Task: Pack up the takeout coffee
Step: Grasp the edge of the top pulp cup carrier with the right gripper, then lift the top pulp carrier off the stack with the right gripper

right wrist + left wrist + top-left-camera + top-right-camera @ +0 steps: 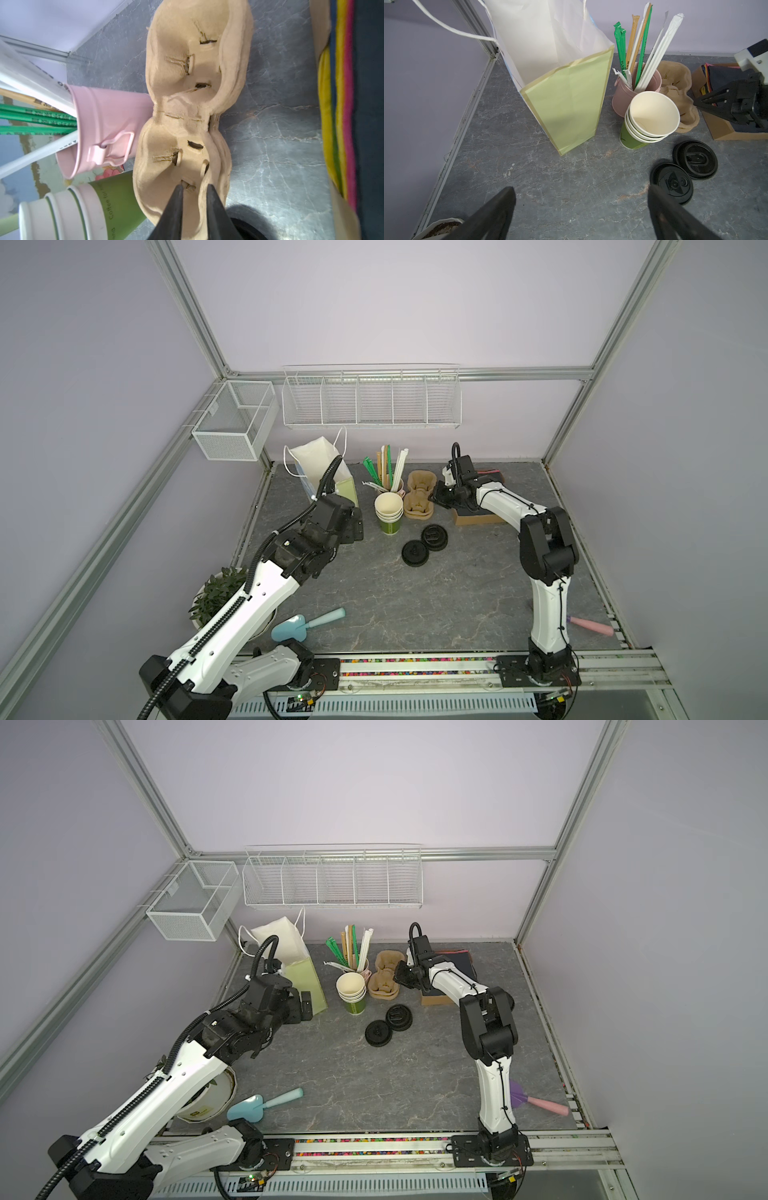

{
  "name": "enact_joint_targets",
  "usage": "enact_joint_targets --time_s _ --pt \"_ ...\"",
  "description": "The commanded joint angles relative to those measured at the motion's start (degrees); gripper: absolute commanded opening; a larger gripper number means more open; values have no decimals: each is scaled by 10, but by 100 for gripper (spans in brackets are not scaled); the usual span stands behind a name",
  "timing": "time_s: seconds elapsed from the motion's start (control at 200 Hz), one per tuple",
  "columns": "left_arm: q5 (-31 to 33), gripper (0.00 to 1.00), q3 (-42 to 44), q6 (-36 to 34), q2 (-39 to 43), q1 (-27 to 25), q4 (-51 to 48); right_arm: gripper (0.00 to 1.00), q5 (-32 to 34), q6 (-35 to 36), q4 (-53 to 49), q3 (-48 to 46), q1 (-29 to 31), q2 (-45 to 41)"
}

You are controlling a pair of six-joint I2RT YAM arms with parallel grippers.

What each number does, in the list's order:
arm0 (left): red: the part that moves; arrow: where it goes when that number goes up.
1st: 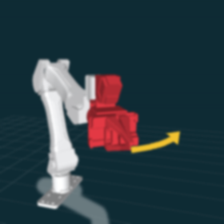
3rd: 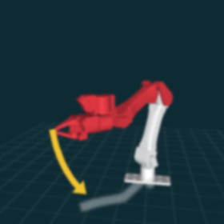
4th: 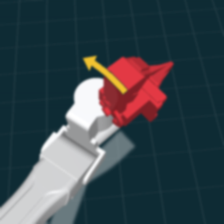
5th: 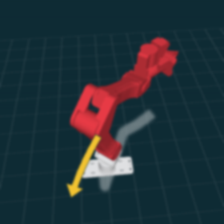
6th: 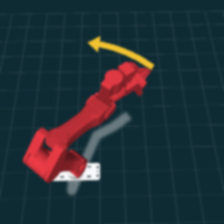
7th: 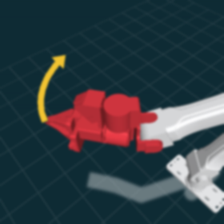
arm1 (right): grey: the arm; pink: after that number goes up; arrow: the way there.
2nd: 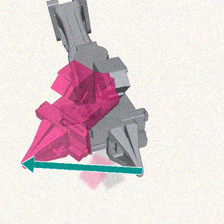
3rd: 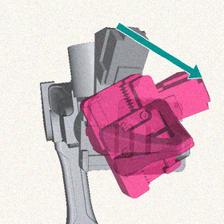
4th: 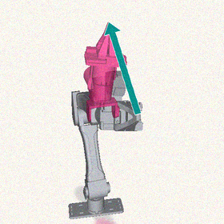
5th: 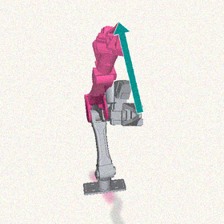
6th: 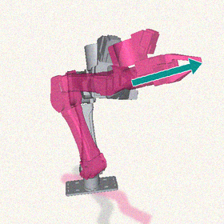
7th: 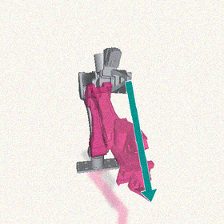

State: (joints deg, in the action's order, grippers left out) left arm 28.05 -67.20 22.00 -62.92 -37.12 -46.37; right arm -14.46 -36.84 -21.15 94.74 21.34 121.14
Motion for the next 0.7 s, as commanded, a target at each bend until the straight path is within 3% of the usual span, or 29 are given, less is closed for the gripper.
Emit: enact_joint_targets --time_s 0.0,0.105,0.695 --pt "-1 99 2 -6 2 3 -4 27 18 -8 9 -28 -2 -9" --pt "-3 100 1 -6 3 3 -3 29 57 11 -3 -32 8 -33" --pt "-11 99 3 -7 3 5 -3 24 19 -6 5 -21 12 -7"
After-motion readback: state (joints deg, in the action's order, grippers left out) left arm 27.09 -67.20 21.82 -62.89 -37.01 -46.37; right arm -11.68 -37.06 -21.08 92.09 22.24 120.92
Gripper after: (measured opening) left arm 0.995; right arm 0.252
